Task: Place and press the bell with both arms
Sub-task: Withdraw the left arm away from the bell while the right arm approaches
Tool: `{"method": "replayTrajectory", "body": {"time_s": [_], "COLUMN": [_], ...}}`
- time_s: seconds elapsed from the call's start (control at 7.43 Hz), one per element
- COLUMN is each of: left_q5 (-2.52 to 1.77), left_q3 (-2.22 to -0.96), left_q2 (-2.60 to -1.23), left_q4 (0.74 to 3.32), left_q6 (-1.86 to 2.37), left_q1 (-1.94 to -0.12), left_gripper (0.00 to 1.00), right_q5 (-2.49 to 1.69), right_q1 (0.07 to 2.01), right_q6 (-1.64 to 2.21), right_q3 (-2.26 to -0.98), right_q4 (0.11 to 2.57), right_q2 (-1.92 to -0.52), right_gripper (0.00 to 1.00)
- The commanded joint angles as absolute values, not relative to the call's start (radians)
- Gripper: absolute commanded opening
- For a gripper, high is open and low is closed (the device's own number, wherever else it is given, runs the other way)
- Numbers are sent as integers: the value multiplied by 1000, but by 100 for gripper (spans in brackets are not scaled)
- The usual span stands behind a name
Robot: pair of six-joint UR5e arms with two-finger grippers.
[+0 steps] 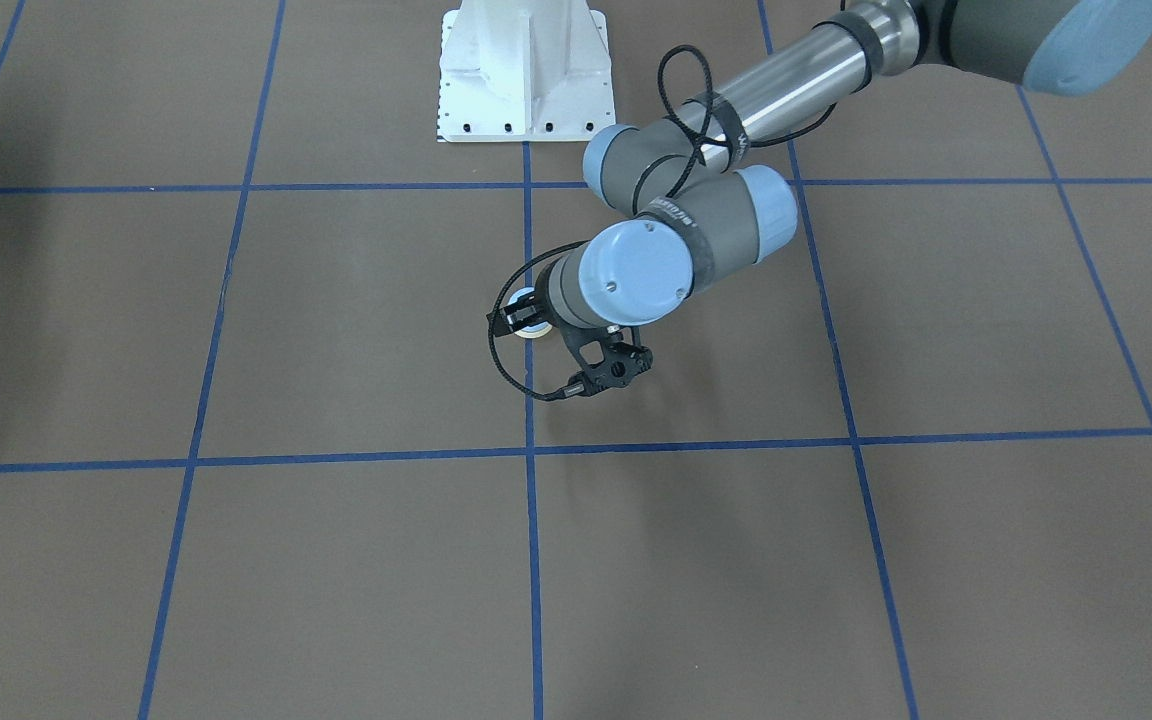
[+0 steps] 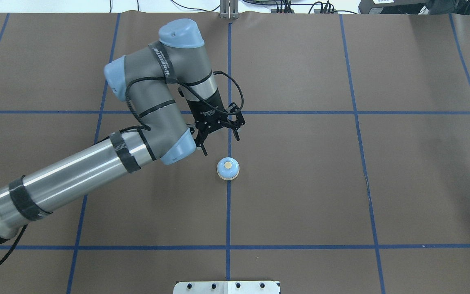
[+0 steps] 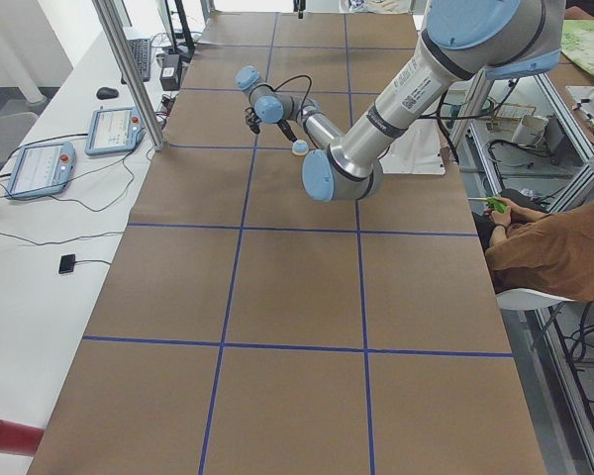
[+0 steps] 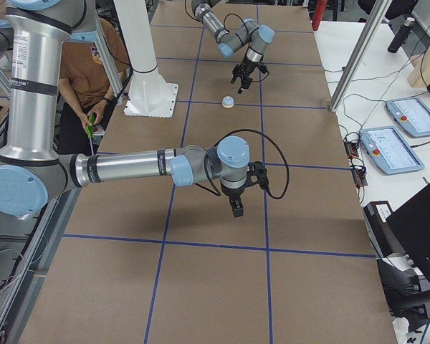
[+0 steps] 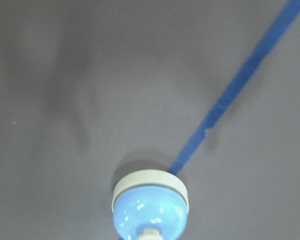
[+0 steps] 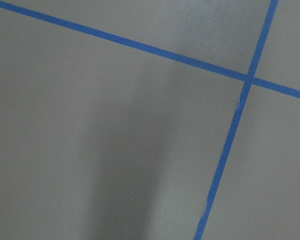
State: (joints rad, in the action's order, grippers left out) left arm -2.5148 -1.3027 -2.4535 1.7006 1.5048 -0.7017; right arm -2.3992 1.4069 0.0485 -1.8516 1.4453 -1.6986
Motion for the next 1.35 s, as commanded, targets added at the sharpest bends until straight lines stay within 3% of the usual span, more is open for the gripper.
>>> {"method": "replayTrajectory", "body": {"time_s": [0.0,0.54,0.94,1.08,1.21], "left_q5": [-2487,-2383,-2301,-2299,-2299], "left_q3": [-1576,-1842,-1954,-1963,-1965], "left_q2": [-2274,-1877,-1605,-1529,-1475], "left_q4": [1701,1703,1704,1704,1704], "left_q6": [1494,1078,707,570,429], "left_q1": [-779,-922,-1053,-1112,-1182], "left_gripper": [100,100,100,100,100], "right_q5": [-2388,-2298,-2098,-2009,-1923], "right_q1": [1311,1038,756,662,591], "right_q6": [280,877,1188,1265,1284], "right_q3": [-1882,-1985,-1987,-1980,-1962], "right_q4": [1416,1419,1431,1498,1593], "right_q2": [-1600,-1392,-1228,-1151,-1065], "right_gripper": [100,100,95,76,43]}}
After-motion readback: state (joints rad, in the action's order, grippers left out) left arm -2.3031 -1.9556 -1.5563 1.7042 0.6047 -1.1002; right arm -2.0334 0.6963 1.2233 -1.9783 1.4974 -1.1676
